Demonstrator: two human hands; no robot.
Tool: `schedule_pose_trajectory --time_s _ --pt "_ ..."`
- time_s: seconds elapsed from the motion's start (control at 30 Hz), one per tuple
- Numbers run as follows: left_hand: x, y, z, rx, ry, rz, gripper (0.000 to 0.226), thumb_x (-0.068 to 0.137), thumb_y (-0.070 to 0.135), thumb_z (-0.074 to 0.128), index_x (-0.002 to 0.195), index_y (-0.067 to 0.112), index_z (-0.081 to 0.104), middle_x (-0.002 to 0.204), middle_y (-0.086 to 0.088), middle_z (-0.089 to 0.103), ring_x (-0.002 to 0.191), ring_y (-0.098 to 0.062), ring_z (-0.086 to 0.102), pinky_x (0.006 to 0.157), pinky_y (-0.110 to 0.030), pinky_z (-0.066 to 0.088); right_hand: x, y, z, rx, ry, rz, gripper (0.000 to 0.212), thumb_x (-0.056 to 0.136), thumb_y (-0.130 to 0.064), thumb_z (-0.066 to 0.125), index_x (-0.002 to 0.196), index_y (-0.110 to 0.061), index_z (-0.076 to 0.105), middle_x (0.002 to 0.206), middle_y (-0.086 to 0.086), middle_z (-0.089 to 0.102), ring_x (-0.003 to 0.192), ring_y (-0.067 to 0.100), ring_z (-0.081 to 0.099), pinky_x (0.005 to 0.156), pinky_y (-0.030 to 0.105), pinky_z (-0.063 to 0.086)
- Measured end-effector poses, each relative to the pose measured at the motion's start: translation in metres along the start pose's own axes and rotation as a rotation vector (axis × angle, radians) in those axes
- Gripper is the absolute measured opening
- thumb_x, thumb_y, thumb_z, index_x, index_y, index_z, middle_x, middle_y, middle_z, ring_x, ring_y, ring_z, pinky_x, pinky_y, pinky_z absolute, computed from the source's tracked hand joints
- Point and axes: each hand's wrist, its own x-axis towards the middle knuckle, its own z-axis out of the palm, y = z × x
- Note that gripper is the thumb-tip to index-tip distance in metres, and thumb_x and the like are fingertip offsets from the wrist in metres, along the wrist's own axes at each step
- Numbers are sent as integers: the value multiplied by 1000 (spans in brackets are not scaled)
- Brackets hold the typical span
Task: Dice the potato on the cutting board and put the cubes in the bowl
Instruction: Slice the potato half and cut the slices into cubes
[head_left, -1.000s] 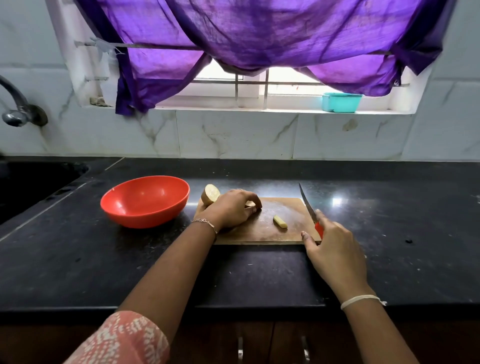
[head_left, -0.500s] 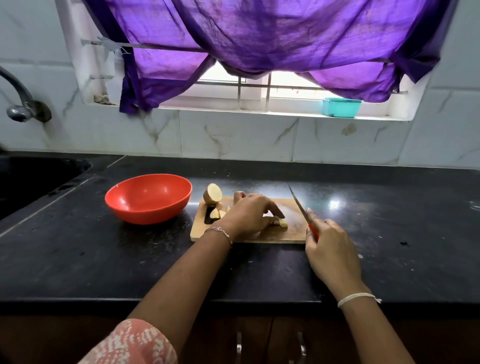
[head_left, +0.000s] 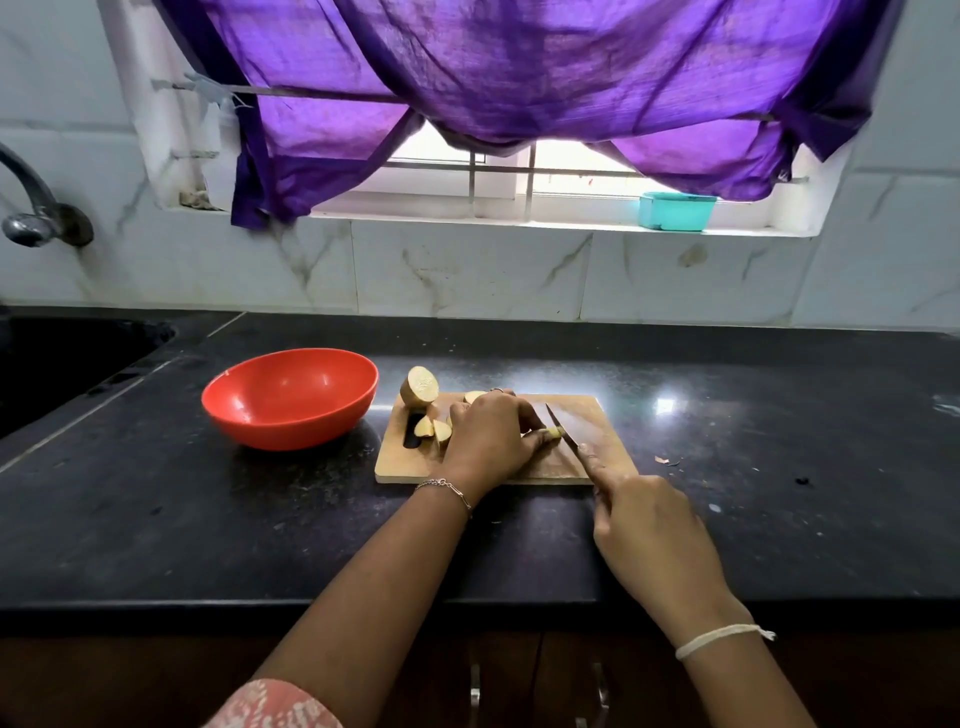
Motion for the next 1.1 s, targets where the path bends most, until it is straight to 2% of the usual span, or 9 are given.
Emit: schedule_pose_trajectory --time_s 0.07,0.23,0.33,0.43,0.57,0.7,0.87,1.0,1.1 --pt "1 -1 1 -24 -3 -13 28 83 52 67 94 28 76 101 10 64 106 -12 53 84 -34 27 -1 -2 1 -13 15 -13 53 97 -24 42 144 -47 33 112 8 63 101 30 61 80 38 49" --pt "3 -3 4 -58 -9 -29 29 81 52 69 90 26 76 101 9 69 103 -14 57 95 -39 36 -1 -3 1 -71 -6 -25 56 97 -21 40 147 -43 29 115 7 62 102 28 61 81 38 49" --pt "4 -5 4 -90 -8 -30 28 80 52 71 87 26 76 97 9 71 96 -16 60 93 -40 41 0 -10 4 -181 -51 -58 61 96 -13 38 150 -36 23 116 5 60 104 26 61 81 36 49" --pt "3 -4 3 -92 -9 -35 28 81 52 69 89 26 76 96 9 71 94 -15 61 93 -37 38 2 -13 7 -230 -50 -88 64 95 -6 36 152 -29 21 115 4 60 103 25 62 81 35 50" --pt "0 -5 3 -123 -7 -31 23 81 45 69 94 27 77 94 10 73 92 -12 63 98 -39 41 1 -11 6 -156 -52 -32 63 94 -13 39 151 -35 23 114 5 62 103 26 61 81 36 49" --pt "0 -5 2 -157 -13 -43 23 78 43 71 92 25 77 91 9 74 88 -12 64 93 -40 47 -2 -8 6 -71 -11 -20 63 95 -14 39 150 -39 23 111 8 63 100 29 60 80 38 49" --pt "0 -5 1 -167 -22 -55 22 79 44 72 89 25 78 88 8 73 87 -14 62 92 -41 48 -3 -11 3 -137 -43 -49 63 96 -13 37 151 -39 20 114 6 62 104 27 60 83 37 49" --pt "1 -5 1 -140 -38 -61 25 79 50 71 88 27 77 90 9 71 88 -14 61 93 -40 46 1 -13 3 -200 -52 -90 62 96 -9 35 151 -34 23 115 4 61 105 25 61 82 37 50" --pt "1 -5 1 -147 -46 -56 23 80 46 72 89 27 77 92 8 71 89 -15 61 93 -42 46 2 -15 0 -208 -70 -89 59 96 -9 34 150 -32 27 118 4 59 107 25 60 83 36 50"
